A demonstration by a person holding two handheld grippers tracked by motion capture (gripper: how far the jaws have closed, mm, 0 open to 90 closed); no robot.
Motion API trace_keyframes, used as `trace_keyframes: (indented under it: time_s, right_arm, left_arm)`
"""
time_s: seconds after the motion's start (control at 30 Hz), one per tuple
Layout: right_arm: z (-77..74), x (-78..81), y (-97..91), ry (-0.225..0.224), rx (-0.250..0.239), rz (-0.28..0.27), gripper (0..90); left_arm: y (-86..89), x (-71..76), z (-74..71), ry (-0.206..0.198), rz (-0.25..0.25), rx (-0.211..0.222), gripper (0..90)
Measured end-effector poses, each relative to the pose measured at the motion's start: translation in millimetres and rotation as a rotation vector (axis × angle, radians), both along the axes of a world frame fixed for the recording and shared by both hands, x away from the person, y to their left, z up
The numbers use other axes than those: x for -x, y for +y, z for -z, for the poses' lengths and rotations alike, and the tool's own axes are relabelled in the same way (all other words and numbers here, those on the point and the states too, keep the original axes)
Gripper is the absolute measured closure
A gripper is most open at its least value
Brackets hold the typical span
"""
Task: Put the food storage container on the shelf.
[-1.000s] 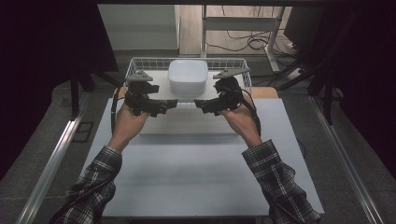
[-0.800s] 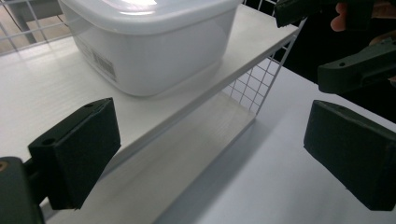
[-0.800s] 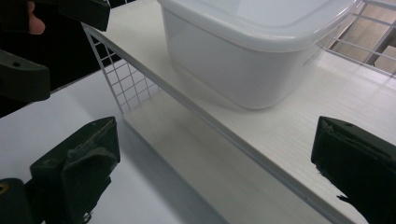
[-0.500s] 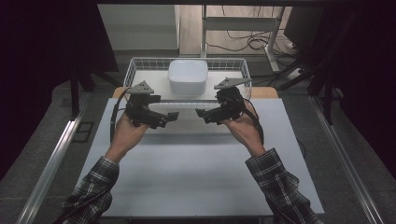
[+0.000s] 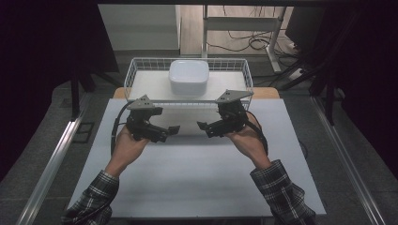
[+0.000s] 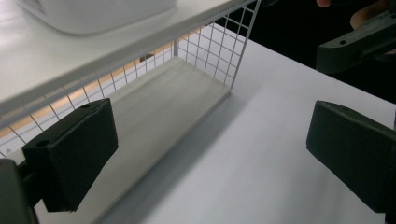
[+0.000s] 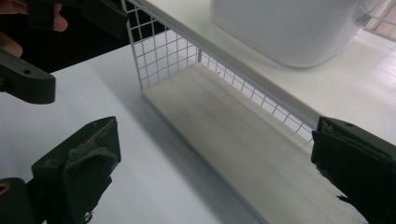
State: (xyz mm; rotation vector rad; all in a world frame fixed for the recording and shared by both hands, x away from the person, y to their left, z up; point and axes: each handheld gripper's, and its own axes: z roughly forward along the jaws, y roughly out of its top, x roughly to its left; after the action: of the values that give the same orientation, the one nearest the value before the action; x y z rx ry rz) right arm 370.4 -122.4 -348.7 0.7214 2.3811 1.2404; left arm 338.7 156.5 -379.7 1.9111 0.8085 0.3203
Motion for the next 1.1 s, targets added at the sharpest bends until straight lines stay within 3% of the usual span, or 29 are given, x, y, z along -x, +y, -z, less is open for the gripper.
trace_keyframes:
  time_s: [0.4,1.1]
  right_arm:
    - [19.7,20.1,-1.1,0.003,-0.005,-0.029,1.1]
    - [65.5,38.7,-16.0,0.024,-0.030,-0.030,1.1]
  left_arm:
    - [-4.7,19.3,25.5,0.008,0.002,-0.053,2.4]
    - [-7.3,41.2,76.9,0.043,-0.002,-0.025,3.3]
